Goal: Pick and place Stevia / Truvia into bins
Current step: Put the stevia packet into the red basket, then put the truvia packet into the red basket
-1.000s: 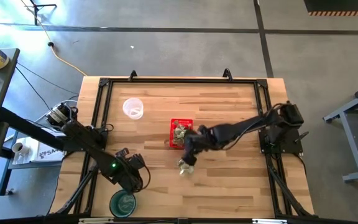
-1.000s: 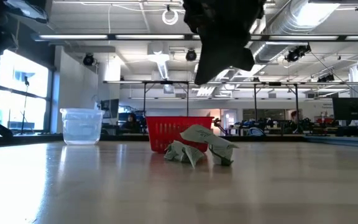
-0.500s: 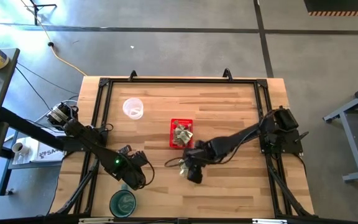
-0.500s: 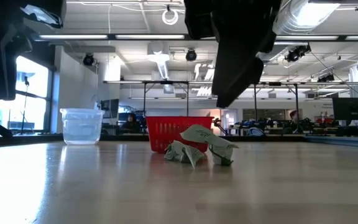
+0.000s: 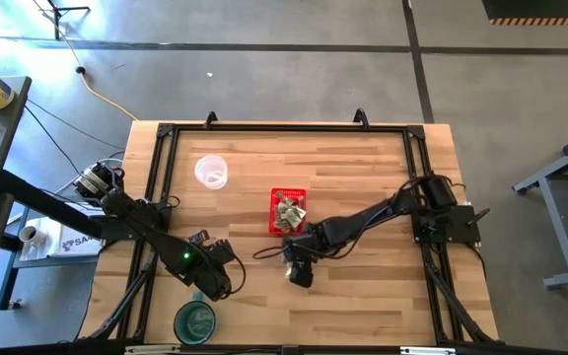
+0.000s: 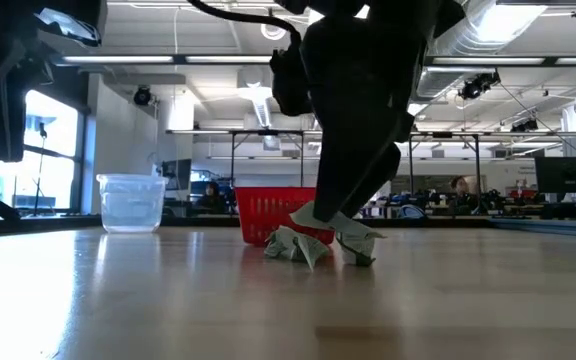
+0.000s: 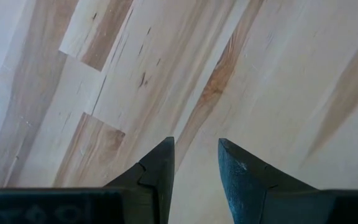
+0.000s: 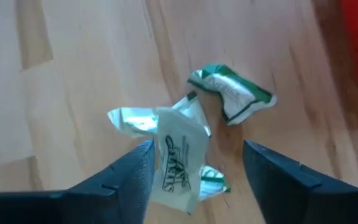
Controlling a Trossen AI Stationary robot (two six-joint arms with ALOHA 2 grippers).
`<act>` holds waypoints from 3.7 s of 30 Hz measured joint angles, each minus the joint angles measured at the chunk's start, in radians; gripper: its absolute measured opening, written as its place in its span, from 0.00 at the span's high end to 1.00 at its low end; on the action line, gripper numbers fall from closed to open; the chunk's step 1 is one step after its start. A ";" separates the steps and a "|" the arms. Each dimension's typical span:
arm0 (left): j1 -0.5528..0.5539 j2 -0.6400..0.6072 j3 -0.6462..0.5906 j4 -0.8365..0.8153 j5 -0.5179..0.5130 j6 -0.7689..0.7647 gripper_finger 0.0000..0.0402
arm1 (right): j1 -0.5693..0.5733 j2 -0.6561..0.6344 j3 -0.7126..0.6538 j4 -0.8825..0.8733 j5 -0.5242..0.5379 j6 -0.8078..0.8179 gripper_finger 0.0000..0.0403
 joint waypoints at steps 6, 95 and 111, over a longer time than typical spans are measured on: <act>0.000 0.000 0.000 -0.001 -0.005 0.000 0.61 | -0.014 0.006 0.000 0.002 -0.048 -0.002 0.72; 0.341 0.286 0.207 0.160 0.197 0.009 0.29 | 0.230 -0.313 0.078 -0.793 0.539 0.654 0.25; 0.340 0.407 0.211 0.217 0.134 -0.070 0.60 | 0.234 -0.313 0.079 -0.811 0.536 0.657 0.25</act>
